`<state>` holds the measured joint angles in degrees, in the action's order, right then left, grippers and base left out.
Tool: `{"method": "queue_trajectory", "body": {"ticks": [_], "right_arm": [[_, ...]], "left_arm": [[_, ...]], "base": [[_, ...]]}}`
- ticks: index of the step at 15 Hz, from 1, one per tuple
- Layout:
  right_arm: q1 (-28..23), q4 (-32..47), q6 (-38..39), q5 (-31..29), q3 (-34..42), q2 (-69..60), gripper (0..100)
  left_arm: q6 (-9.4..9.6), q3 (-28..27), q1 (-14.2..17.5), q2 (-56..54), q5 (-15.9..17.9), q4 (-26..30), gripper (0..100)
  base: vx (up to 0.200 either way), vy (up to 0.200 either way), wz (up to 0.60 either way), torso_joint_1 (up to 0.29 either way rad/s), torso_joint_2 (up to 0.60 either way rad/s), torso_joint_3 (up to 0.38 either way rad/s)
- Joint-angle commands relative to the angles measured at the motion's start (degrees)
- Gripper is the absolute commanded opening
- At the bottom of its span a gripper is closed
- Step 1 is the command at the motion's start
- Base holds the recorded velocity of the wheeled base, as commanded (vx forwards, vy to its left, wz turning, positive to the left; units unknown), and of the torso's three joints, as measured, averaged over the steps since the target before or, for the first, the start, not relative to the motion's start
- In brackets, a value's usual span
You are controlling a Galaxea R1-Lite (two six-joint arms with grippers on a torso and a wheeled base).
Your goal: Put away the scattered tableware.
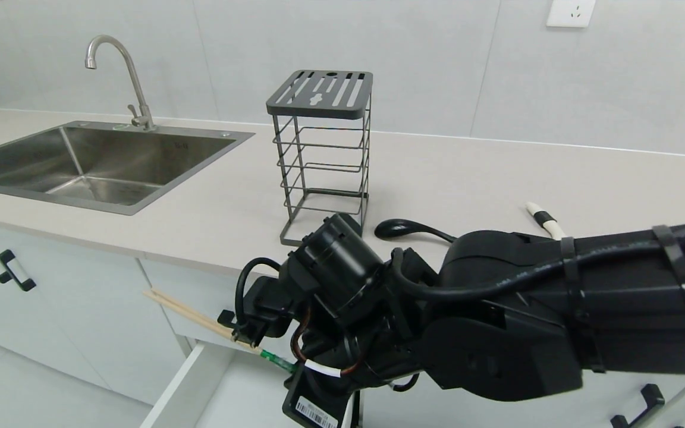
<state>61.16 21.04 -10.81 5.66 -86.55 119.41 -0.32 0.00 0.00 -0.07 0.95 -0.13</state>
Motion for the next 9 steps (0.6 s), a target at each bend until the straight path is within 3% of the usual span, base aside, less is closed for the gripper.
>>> {"method": "queue_trajectory", "body": {"ticks": [1,3,9], "right_arm": [[0.2,1.6,-0.8,0.1,-1.6,1.6,0],[0.2,1.9,-1.1,0.2,-2.8,2.1,0],[0.5,2.7,-1.1,2.2,-3.7,3.6,0]], "left_arm": [[-0.03,0.0,0.0,0.1,0.1,0.0,100],[-0.03,0.0,0.0,0.1,0.0,0.0,100],[-0.03,0.0,0.0,0.1,0.0,0.0,100]], "base": [[0.0,0.0,0.6,-0.002,0.0,0.002],[0.0,0.0,0.6,0.002,0.01,0.002],[0.0,0.0,0.0,0.0,0.0,0.0]]}}
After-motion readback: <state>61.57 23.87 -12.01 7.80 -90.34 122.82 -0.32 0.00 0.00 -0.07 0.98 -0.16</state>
